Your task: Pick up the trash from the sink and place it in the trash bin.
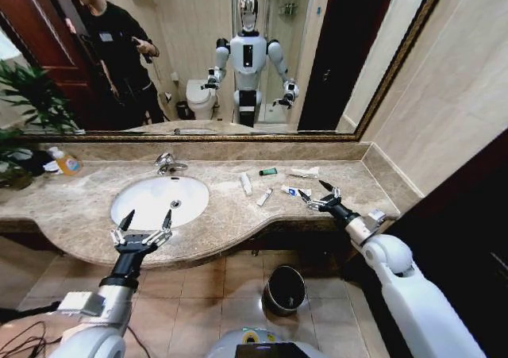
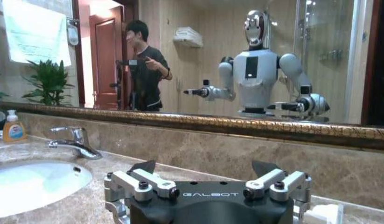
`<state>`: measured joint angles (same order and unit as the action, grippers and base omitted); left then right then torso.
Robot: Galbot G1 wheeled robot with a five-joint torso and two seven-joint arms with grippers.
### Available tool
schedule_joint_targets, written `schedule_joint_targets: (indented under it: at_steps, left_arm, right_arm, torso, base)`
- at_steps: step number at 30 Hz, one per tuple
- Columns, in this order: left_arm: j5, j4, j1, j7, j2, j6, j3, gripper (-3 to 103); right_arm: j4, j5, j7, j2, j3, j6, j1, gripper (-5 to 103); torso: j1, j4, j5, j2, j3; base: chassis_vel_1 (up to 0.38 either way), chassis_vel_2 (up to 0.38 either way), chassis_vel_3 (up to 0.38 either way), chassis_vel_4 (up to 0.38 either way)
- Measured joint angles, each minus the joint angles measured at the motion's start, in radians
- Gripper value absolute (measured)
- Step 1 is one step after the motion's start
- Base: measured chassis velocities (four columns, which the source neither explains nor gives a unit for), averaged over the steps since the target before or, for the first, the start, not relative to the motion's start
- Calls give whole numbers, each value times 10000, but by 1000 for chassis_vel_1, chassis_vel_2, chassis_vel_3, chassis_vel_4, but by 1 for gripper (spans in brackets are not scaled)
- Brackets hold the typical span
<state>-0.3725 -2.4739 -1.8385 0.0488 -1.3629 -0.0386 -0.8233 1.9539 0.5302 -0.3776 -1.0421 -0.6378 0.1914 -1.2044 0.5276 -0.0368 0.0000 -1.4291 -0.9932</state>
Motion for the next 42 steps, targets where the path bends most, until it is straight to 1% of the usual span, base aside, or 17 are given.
schedule_joint_targets:
  at_steps: [2, 3, 6, 7, 11, 12, 15, 21, 30, 32, 34, 35, 36, 37, 39, 40, 42]
  left_arm:
    - [0, 0, 0, 0, 0, 0, 0, 100]
    - [0, 0, 0, 0, 0, 0, 0, 100]
    - [0, 0, 0, 0, 0, 0, 0, 100]
    - [0, 0, 0, 0, 0, 0, 0, 100]
    - [0, 0, 0, 0, 0, 0, 0, 100]
    - [0, 0, 0, 0, 0, 0, 0, 100]
    - [0, 0, 0, 0, 0, 0, 0, 100]
    - [-1, 0, 0, 0, 0, 0, 0, 100]
    - [0, 0, 0, 0, 0, 0, 0, 100]
    - [0, 0, 1, 0, 0, 0, -1, 100]
    - [0, 0, 1, 0, 0, 0, 0, 100]
    - [0, 0, 1, 0, 0, 0, 0, 100]
    - [0, 0, 0, 0, 0, 0, 0, 100]
    - [0, 0, 0, 0, 0, -1, 0, 100]
    - [0, 0, 0, 0, 0, 0, 0, 100]
    - [0, 0, 0, 0, 0, 0, 0, 100]
    - [0, 0, 0, 0, 0, 0, 0, 100]
  right_arm:
    - [25, -38, -79, -78, 0, 310, 279, 100]
    - [25, -38, -79, -78, 0, 310, 279, 100]
    - [49, -564, -158, -250, 47, 789, 701, 100]
    - [49, -564, -158, -250, 47, 789, 701, 100]
    - [363, -898, 326, -380, 192, 1154, 612, 100]
    - [363, -898, 326, -380, 192, 1154, 612, 100]
    - [611, -973, 971, -414, 319, 1410, 419, 100]
    - [788, -1110, 1418, -263, 275, 1592, 253, 100]
    - [683, -1170, 1625, 51, 254, 1583, 159, 100]
    - [561, -1338, 1940, 96, 361, 1501, 183, 100]
    - [435, -1589, 2529, 167, 519, 1594, 308, 100]
    - [435, -1589, 2529, 167, 519, 1594, 308, 100]
    - [365, -1587, 2722, 197, 605, 1679, 398, 100]
    - [208, -1476, 3098, 245, 782, 1872, 596, 100]
    - [42, -1151, 3488, 292, 973, 2219, 845, 100]
    - [42, -1151, 3488, 292, 973, 2219, 845, 100]
    - [-220, -553, 3763, 356, 1251, 2615, 1131, 100]
  torso:
    - [0, 0, -2, 0, 0]
    - [0, 0, -2, 0, 0]
    - [1, -2, -2, 0, 1]
    - [1, -2, -2, 0, 1]
    - [0, -1, -1, 0, 1]
    - [0, -1, -1, 0, 1]
    - [0, 0, 0, 0, 1]
    - [0, 0, -1, 0, 1]
    - [0, 0, 0, 0, 1]
    - [0, 0, 1, 0, 1]
    - [0, 1, 0, 0, 1]
    - [0, 1, 0, 0, 1]
    - [0, 1, 0, 0, 1]
    - [-1, 0, 1, 0, 1]
    - [0, -1, 0, 0, 1]
    - [0, -1, 0, 0, 1]
    - [0, -1, -1, 0, 1]
  base:
    - [0, 0, 0, 0]
    - [0, 0, 0, 0]
    - [0, 0, 0, 0]
    - [0, 0, 0, 0]
    - [0, 0, 0, 0]
    - [0, 0, 0, 0]
    - [0, 0, 0, 0]
    - [0, 0, 0, 0]
    - [0, 0, 0, 0]
    - [0, 0, 0, 0]
    - [0, 0, 0, 0]
    - [0, 0, 0, 0]
    - [0, 0, 0, 0]
    - [0, 0, 0, 0]
    - [0, 0, 0, 0]
    - [0, 0, 0, 0]
    - [0, 0, 0, 0]
